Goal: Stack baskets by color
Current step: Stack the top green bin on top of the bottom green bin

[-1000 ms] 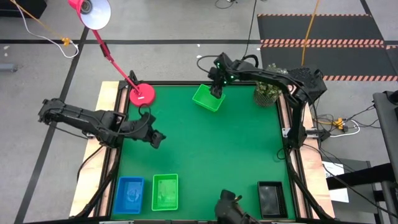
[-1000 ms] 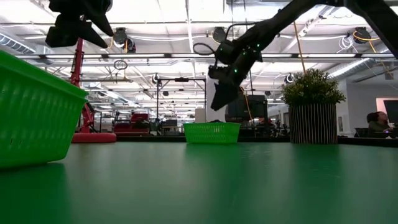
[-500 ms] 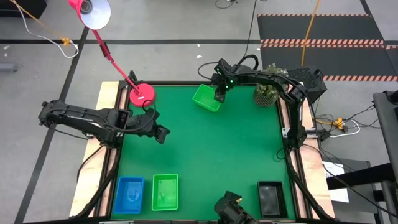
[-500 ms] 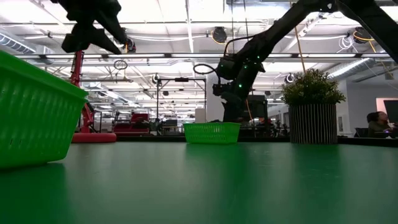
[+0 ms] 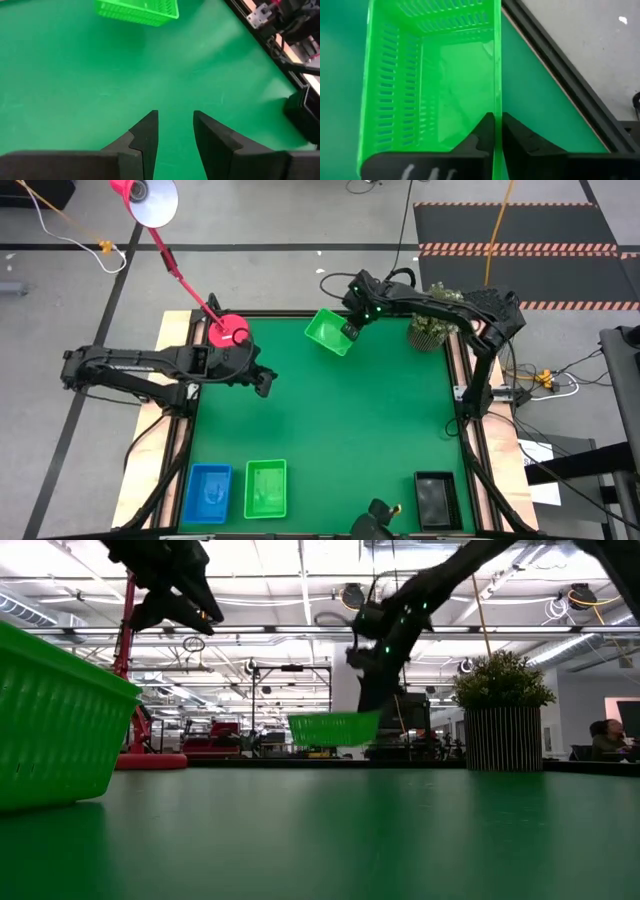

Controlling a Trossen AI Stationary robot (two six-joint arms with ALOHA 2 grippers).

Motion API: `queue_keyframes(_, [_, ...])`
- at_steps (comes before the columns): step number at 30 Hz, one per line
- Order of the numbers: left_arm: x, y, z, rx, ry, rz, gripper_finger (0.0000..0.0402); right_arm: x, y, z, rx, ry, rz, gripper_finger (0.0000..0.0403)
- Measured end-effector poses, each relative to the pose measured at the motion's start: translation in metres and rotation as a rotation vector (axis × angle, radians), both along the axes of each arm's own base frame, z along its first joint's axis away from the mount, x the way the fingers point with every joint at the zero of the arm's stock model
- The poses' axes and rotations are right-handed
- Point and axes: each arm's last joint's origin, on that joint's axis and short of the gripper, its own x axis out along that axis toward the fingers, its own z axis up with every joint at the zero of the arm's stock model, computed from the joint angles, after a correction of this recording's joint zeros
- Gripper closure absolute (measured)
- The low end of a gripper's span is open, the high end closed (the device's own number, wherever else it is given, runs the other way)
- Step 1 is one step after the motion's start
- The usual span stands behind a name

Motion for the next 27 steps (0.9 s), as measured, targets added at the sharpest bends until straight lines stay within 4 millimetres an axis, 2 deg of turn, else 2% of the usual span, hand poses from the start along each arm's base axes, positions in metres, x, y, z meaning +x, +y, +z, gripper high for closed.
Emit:
queue_keyframes(4, [0.0, 0.011, 0.004, 0.026, 0.004, -0.034, 0.0277, -0.002, 0.024, 0.031, -0.002, -0.052, 0.0, 0.0396])
queue_keyframes(7, [0.0, 0.02, 0.019, 0.054, -0.036, -0.003, 0.0277, -0.005, 0.05, 0.054, 0.005, -0.075, -0.03, 0.0395])
queue_keyframes(11, [-0.001, 0.031, 0.051, 0.192, -0.088, -0.041, 0.0268, -0.008, 0.093, 0.082, 0.01, -0.105, -0.108, 0.0398])
queue_keyframes(15, [0.001, 0.04, 0.089, 0.408, -0.112, -0.092, 0.0218, -0.005, 0.139, 0.104, -0.016, -0.183, -0.18, 0.0399])
queue_keyframes(19, [0.014, 0.048, 0.107, 0.547, -0.041, -0.154, 0.0152, 0.003, 0.18, 0.11, -0.061, -0.235, -0.231, 0.04])
queue_keyframes(21, [0.024, 0.05, 0.109, 0.562, -0.008, -0.187, 0.0128, 0.006, 0.195, 0.109, -0.076, -0.249, -0.253, 0.04])
queue_keyframes(24, [0.039, 0.051, 0.109, 0.54, 0.027, -0.239, 0.0113, 0.01, 0.214, 0.108, -0.081, -0.274, -0.284, 0.0401])
queue_keyframes(27, [0.05, 0.045, 0.108, 0.528, 0.051, -0.28, 0.0119, 0.01, 0.227, 0.109, -0.084, -0.301, -0.327, 0.0401])
